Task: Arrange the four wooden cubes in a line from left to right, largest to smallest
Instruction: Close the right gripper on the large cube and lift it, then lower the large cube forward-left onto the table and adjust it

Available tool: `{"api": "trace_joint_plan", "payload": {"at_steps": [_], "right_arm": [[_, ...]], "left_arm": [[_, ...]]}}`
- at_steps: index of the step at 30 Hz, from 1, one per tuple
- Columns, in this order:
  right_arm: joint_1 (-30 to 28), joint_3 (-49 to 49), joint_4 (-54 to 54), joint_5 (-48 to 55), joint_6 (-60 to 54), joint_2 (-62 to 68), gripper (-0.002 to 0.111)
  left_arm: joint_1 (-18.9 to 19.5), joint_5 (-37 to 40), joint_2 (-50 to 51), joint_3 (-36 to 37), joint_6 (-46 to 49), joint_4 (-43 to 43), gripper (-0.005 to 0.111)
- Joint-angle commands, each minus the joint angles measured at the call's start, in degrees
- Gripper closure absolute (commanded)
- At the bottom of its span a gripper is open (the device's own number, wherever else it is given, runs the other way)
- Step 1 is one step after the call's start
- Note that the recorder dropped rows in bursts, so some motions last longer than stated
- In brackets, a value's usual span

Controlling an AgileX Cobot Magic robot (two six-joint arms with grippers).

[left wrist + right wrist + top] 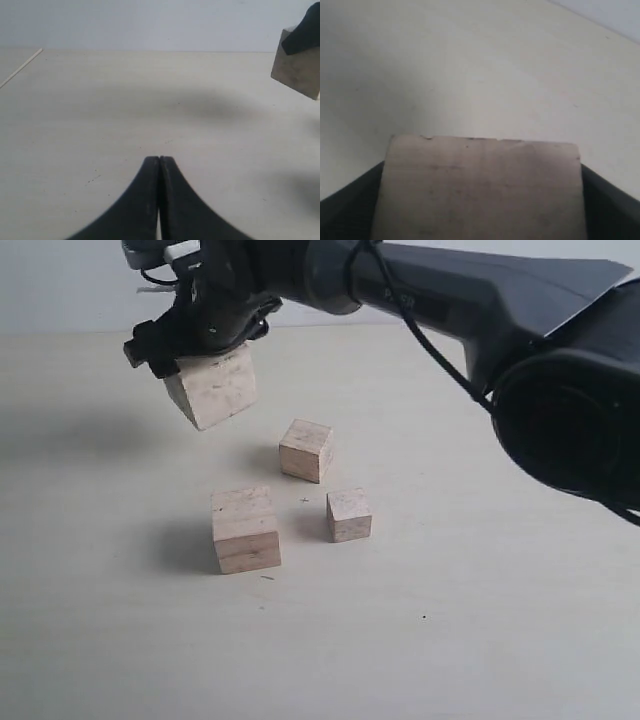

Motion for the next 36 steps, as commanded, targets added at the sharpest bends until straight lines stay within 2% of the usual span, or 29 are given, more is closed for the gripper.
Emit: {"api": "trace_joint_plan", "payload": {"at_steps": [1,5,8,13,19,24,36], "right_arm": [[-0.28,-0.24,10.42,8.17,-24.91,-4.31,0.108],[-0.28,-0.24,19.16,17.12,-39.12,-5.27,0.108],[-0.28,-0.24,23.63,17.78,-43.35,-5.27,0.108],[-0.28,-0.24,23.80,15.58,-47.43,-5.30,0.108],[-0.28,-0.24,26.41,14.29,-60.68,-5.02,0.108],[-0.28,-0.24,26.96,17.31,-69.76,-2.79,0.108],[-0.39,-0.24,26.78,15.67,-73.53,2.43,0.108]], "left_arm": [[0.14,-0.42,-0.23,-0.02,-0.44,-0.44,0.107],[0.14,-0.42,-0.23,-0.02,-0.44,-0.44,0.107],[0.14,-0.42,-0.23,-0.02,-0.44,-0.44,0.107],[0.14,-0.42,-0.23,-0.02,-0.44,-0.44,0.107],[0.14,-0.42,-0.23,-0.02,-0.44,-0.44,0.107],[0.14,-0.42,-0.23,-0.02,-0.44,-0.44,0.107],[0.14,-0.42,-0.23,-0.02,-0.44,-0.44,0.107]]}}
